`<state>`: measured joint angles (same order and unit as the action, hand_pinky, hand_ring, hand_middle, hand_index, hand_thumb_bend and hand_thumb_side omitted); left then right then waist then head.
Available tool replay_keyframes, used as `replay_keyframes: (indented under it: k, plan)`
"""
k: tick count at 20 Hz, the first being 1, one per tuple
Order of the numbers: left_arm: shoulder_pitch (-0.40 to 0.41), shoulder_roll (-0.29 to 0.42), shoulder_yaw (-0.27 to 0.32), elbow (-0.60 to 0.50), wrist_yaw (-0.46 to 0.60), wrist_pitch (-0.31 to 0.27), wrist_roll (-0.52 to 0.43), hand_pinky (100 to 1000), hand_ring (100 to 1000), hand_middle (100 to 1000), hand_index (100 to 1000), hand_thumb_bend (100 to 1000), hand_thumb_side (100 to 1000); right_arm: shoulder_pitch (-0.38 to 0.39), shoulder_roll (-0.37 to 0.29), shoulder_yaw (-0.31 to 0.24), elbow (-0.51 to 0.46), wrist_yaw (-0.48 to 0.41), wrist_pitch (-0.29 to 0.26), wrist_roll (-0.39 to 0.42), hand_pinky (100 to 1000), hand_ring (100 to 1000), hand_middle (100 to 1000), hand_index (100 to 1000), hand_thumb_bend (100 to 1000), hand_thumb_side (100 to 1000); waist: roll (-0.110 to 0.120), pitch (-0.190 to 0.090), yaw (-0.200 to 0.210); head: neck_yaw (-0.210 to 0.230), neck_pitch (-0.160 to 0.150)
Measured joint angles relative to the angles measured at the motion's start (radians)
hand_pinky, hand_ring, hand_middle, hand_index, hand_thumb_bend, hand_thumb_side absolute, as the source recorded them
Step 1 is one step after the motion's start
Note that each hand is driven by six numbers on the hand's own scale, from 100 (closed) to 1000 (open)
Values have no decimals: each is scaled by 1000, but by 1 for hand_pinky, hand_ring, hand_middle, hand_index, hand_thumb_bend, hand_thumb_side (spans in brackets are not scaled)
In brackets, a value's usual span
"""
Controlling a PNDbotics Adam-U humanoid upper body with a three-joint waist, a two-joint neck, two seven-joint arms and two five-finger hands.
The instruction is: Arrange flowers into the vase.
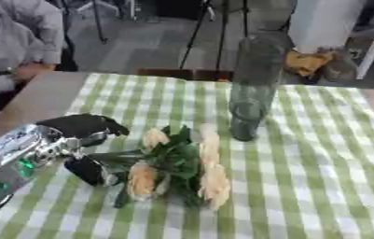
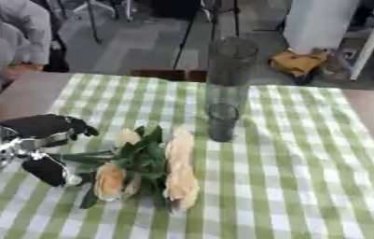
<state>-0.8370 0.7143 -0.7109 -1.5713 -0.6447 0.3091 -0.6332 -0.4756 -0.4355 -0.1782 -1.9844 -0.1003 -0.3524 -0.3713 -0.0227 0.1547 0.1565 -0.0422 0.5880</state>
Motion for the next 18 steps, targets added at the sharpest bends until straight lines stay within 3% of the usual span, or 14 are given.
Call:
replay_keyframes:
  k: [13,18]
  plan:
    - [11,-61,3,153,-60,-60,32,599,793,843,935,348,387,-4,0,0,0,-8,-2,4,752,833,838,856,100,1000,-20,23,-9,11,-19]
    - [11,-73,8,177,-77,-78,52,636,832,865,957,319,373,-5,1,0,0,-9,-3,7,751,834,837,856,100,1000,-23,28,-12,15,-26]
